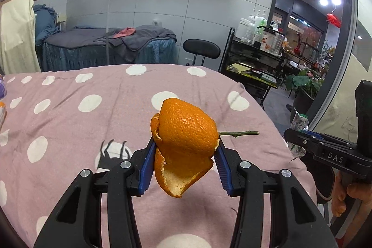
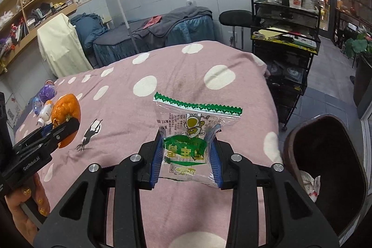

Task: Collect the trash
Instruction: 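Carry the green snack packet over the brown bin with the right tool, then open the right tool to drop the packet into the bin while the left tool carries the peel over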

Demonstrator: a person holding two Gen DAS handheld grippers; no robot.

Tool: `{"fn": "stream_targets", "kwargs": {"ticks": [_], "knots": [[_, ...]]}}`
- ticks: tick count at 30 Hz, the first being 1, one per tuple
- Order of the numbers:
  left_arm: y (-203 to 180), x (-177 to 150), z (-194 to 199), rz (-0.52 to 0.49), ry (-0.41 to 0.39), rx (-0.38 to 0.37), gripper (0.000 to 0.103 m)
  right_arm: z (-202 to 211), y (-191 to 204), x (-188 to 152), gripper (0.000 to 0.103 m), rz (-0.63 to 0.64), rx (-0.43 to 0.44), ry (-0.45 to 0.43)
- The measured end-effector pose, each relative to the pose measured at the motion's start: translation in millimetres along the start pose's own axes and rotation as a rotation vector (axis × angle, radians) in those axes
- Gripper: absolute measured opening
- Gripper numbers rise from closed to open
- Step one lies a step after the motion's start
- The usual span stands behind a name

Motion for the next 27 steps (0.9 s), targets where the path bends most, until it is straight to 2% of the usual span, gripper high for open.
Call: {"fn": "stream_targets", "kwargs": {"ticks": [4,9,22,27], "knots": [[-27.2,-7.2,-1.1,-0.017,-0.004,-0.031,0.046,17.5,-39.2,-10.1,0.036,-0.049,-0.062,-0.025],[-54.0,-13.6,-9.0,-0.009,0.005,-0.090,0.046,22.3,-94.8,-25.2,0.036,-0.130,-0.153,-0.007],[-105.7,-15.5,-33.8,-0.038,0.027,-0.173,0.046,-32.0,-240.3,-88.0,0.037,-0.386,-0.393,0.187],[-119.1,-16.1,-40.0,-0.046,0.036,-0.191,0.046,-55.3,-265.9,-110.8,0.038,-0.417,-0.420,0.254]]}}
Point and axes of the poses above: each gripper's, at about its wrist camera, not at the fingertips, and z roughly against the way its jaws point, y to its left, x to its top, the point moved 4 cm from there along -z, roughly the way its jaws point, and after that the axes turned 10 degrees about -x, right-handed, at the moved point
